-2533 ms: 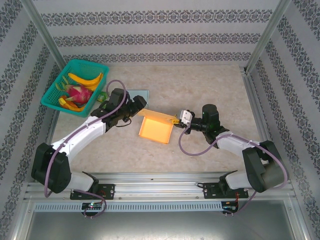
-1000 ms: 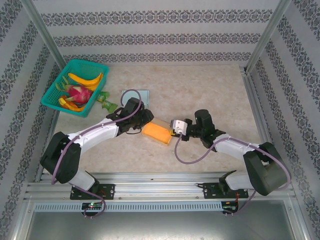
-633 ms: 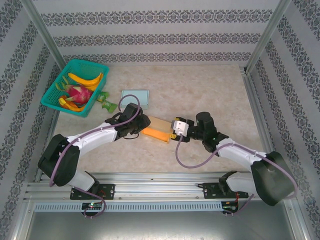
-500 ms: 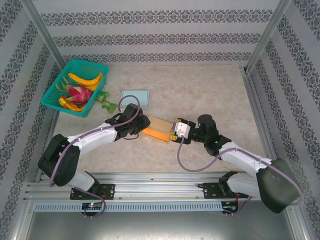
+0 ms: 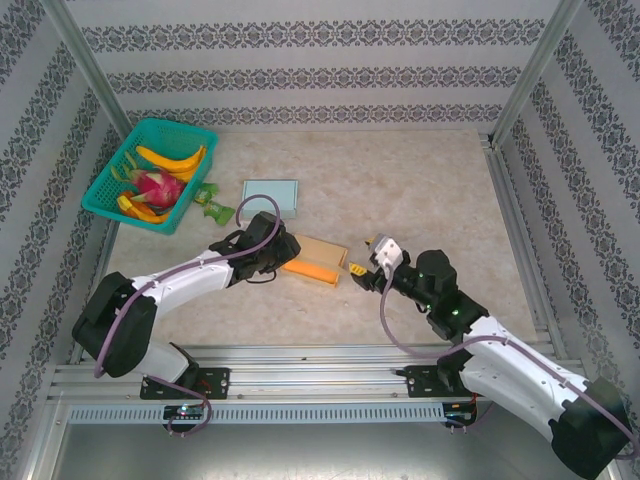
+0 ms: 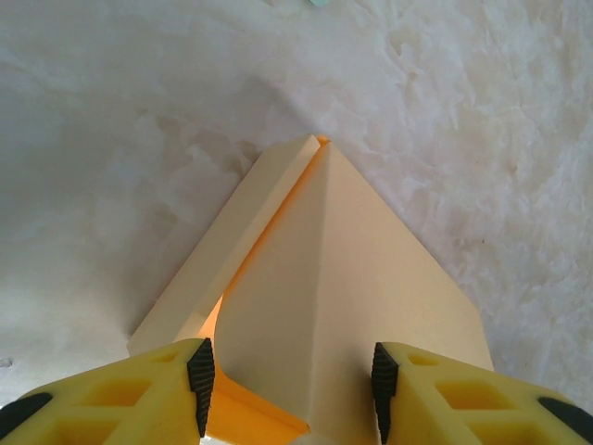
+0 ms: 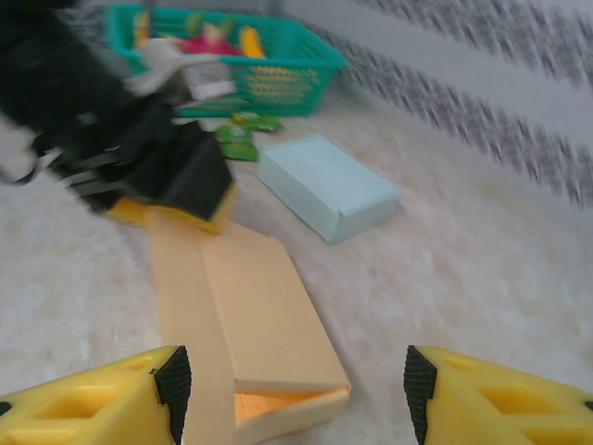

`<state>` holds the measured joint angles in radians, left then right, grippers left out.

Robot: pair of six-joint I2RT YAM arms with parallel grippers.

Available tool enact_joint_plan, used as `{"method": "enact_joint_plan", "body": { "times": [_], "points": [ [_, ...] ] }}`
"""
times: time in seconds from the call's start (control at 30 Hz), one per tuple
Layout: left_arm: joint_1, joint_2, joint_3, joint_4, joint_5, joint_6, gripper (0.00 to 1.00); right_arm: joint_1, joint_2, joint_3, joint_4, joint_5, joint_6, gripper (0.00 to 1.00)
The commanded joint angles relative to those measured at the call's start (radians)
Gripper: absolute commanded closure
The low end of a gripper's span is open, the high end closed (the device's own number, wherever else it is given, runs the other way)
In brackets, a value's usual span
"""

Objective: Fold the paper box

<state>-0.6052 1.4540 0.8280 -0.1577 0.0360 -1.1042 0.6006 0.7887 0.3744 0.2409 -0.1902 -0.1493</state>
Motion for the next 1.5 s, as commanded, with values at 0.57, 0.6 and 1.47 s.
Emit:
{"method": "enact_joint_plan", "body": {
  "times": [0.57,0.6,1.47],
  "points": [
    [-0.024,-0.038,-0.031,-0.081,-0.069,0.018,0.35,0.131,0.668,0.348,-0.126,0.425,0.567,0.36],
    [-0.025,-0.044,-0.032,-0.087,-0.071,0.017,0.31,0.132,0.681,0.344,-0.115,0.427,0.567,0.36],
    [-0.033,-0.129,-0.046,-0.099,-0.134,0.12,0.19,0.179,0.771,0.219,0.022,0.499,0.477,0.35]
  ]
}}
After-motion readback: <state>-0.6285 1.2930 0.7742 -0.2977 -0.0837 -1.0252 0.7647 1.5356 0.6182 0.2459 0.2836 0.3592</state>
